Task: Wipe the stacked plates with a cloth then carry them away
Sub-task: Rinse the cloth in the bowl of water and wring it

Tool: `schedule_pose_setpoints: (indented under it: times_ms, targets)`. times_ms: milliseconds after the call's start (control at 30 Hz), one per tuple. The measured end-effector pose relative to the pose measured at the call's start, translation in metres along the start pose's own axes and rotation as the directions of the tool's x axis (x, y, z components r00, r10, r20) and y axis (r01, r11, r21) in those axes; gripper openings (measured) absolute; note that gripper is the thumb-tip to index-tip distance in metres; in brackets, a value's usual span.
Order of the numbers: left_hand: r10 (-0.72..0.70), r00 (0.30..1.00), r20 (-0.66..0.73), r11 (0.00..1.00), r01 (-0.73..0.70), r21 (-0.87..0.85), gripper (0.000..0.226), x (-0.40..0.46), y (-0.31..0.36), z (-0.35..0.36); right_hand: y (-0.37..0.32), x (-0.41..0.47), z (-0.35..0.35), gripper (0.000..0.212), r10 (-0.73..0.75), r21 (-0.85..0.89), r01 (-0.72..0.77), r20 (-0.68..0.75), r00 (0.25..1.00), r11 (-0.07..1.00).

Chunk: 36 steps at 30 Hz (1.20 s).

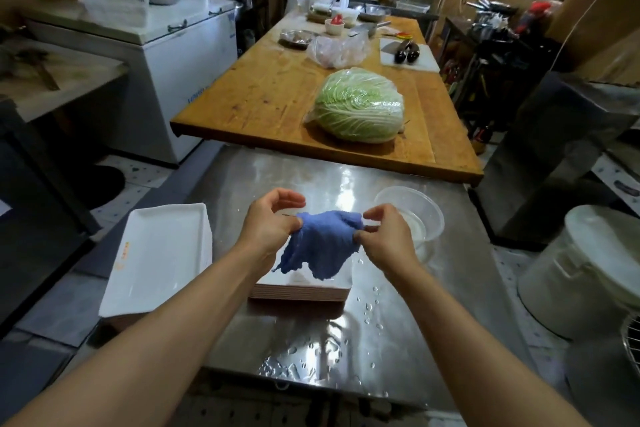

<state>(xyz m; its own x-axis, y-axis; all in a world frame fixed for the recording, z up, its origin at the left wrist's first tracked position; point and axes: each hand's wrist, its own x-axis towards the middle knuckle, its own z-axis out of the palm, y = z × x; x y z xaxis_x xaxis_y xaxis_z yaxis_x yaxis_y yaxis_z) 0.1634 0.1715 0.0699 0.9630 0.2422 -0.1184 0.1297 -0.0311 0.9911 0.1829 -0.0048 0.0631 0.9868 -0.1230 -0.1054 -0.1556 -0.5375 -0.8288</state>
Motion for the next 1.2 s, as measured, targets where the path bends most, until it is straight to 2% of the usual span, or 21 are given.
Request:
schedule_pose_setpoints:
  times_ms: [67,100,167,200,267,333,367,467,533,600,700,800,900,1033,1133,1200]
  targets:
    - [0.045,0.999,0.010,0.999,-0.045,-0.009,0.039,-0.003,0.006,0.003,0.003,0.005,-0.002,0.020,0.177,0.216,-0.197,0.108,0.978,0.956]
    - [0.061,0.998,0.017,0.998,-0.061,-0.007,0.038,-0.004,0.009,0.005,0.004,0.006,-0.003,0.014,0.219,0.315,-0.267,0.179,0.959,0.911]
    - [0.083,0.997,0.006,0.996,-0.083,0.021,0.037,-0.006,0.013,0.007,0.005,0.008,-0.005,0.012,0.225,0.388,-0.303,0.234,0.946,0.870]
    - [0.086,0.996,-0.014,0.995,-0.085,0.044,0.037,-0.007,0.015,0.007,0.005,0.008,-0.007,0.012,0.199,0.352,-0.259,0.199,0.960,0.899]
    - [0.063,0.996,-0.066,0.995,-0.058,0.078,0.037,-0.006,0.014,0.008,0.000,0.009,-0.013,0.009,0.064,0.129,-0.065,0.008,0.998,0.990]
    - [-0.001,0.993,-0.120,0.996,0.012,0.089,0.036,-0.007,0.011,0.009,-0.007,0.010,-0.020,0.003,-0.089,-0.040,0.085,-0.120,0.989,0.996]
    - [-0.043,0.989,-0.141,0.994,0.056,0.091,0.035,-0.008,0.008,0.011,-0.010,0.011,-0.023,0.003,-0.106,-0.037,0.102,-0.115,0.988,0.994]
    - [-0.217,0.962,-0.169,0.975,0.220,0.003,0.030,-0.010,-0.002,0.019,-0.018,0.013,-0.029,0.008,-0.036,0.164,0.033,0.017,0.999,0.986]
    - [-0.379,0.919,-0.108,0.918,0.358,-0.172,0.022,-0.012,-0.004,0.025,-0.024,0.014,-0.032,0.003,-0.030,0.229,0.008,0.095,0.995,0.973]
    - [-0.512,0.858,0.041,0.820,0.502,-0.276,0.015,-0.014,-0.006,0.029,-0.025,0.014,-0.035,0.004,-0.058,0.207,0.032,0.122,0.991,0.978]
    - [-0.559,0.802,0.211,0.746,0.597,-0.294,0.027,-0.014,-0.010,0.033,-0.025,0.016,-0.039,0.013,-0.122,0.156,0.101,0.135,0.983,0.983]
    - [-0.531,0.811,0.244,0.741,0.585,-0.331,0.019,-0.016,-0.007,0.044,-0.022,0.018,-0.044,0.012,-0.159,0.112,0.143,0.150,0.976,0.983]
    - [-0.499,0.856,0.135,0.766,0.509,-0.394,0.034,-0.016,-0.004,0.049,-0.015,0.020,-0.051,0.013,-0.168,0.090,0.159,0.101,0.981,0.983]
    - [-0.498,0.861,0.101,0.770,0.493,-0.405,0.038,-0.014,-0.003,0.042,-0.008,0.022,-0.058,0.017,-0.173,0.141,0.162,0.073,0.982,0.977]
    - [-0.463,0.886,0.035,0.830,0.447,-0.333,0.038,-0.015,0.005,0.035,-0.009,0.022,-0.063,0.023,-0.198,0.165,0.169,0.182,0.963,0.972]
    - [-0.404,0.915,-0.004,0.904,0.399,-0.157,0.040,-0.017,0.008,0.031,-0.012,0.020,-0.064,0.032,-0.220,0.197,0.161,0.330,0.918,0.967]
